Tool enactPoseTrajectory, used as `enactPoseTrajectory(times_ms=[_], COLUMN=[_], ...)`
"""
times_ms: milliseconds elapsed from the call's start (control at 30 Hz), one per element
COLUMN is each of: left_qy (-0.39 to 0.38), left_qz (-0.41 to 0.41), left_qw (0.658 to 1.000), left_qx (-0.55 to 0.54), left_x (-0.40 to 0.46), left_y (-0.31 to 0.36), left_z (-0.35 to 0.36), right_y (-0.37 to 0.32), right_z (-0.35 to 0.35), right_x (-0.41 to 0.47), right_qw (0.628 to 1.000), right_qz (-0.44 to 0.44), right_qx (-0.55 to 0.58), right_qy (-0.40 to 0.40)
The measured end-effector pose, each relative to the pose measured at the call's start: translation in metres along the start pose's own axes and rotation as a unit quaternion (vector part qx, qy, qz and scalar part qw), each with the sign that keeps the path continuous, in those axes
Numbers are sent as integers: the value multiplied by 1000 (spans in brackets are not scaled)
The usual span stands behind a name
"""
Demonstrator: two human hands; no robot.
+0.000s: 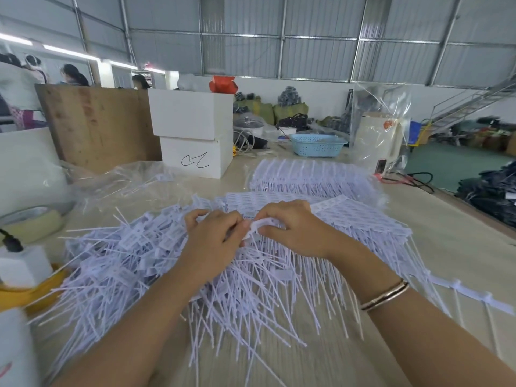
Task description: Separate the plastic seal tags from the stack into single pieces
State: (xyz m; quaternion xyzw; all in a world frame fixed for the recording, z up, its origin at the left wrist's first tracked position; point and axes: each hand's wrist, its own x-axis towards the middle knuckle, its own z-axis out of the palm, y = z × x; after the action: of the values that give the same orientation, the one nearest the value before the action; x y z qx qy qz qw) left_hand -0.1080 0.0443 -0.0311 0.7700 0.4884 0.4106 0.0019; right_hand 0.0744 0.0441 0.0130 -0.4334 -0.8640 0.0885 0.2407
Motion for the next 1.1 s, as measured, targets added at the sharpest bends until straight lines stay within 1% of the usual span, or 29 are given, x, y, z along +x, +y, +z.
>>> enactPoseTrajectory(times_ms=[100, 167, 300, 400, 567, 633, 767, 833, 967, 1033, 1100], left_qy=[-15, -21, -40, -47, -64, -58, -43, -39, -49, -46, -25], left_qz=[-19, -42, -81, -117, -144, -156, -134, -121, -66, -71, -85], left_qw=[999, 997, 981, 960, 940, 937, 949, 949, 946, 942, 936], left_qx=[-21, -59, -174, -252, -301, -306, -282, -290, -314, -325, -339], left_x=[1, 3, 6, 6, 5, 6, 4, 4, 2, 1, 3], left_y=[3, 5, 7, 7, 7, 5, 7, 7, 10, 13, 12], left_z=[-1, -3, -11, -14, -17, -14, -10, -10, -10, -10, -14], right_y=[-1, -2, -5, -7, -11, -11, -8, -7, -10, -10, -7], right_z=[0, 2, 5, 8, 15, 16, 18, 18, 16, 15, 11], right_x=[0, -1, -1, -1, -1, -1, -1, -1, -1, -2, -3], right_qw=[1000, 998, 987, 980, 968, 961, 959, 952, 924, 910, 898], right_qz=[11, 13, -3, -32, -68, -76, -64, -60, -78, -77, -55], right_qx=[23, 64, 147, 169, 190, 207, 218, 246, 342, 382, 411], right_qy=[-3, 1, 57, 99, 147, 166, 169, 172, 150, 142, 148])
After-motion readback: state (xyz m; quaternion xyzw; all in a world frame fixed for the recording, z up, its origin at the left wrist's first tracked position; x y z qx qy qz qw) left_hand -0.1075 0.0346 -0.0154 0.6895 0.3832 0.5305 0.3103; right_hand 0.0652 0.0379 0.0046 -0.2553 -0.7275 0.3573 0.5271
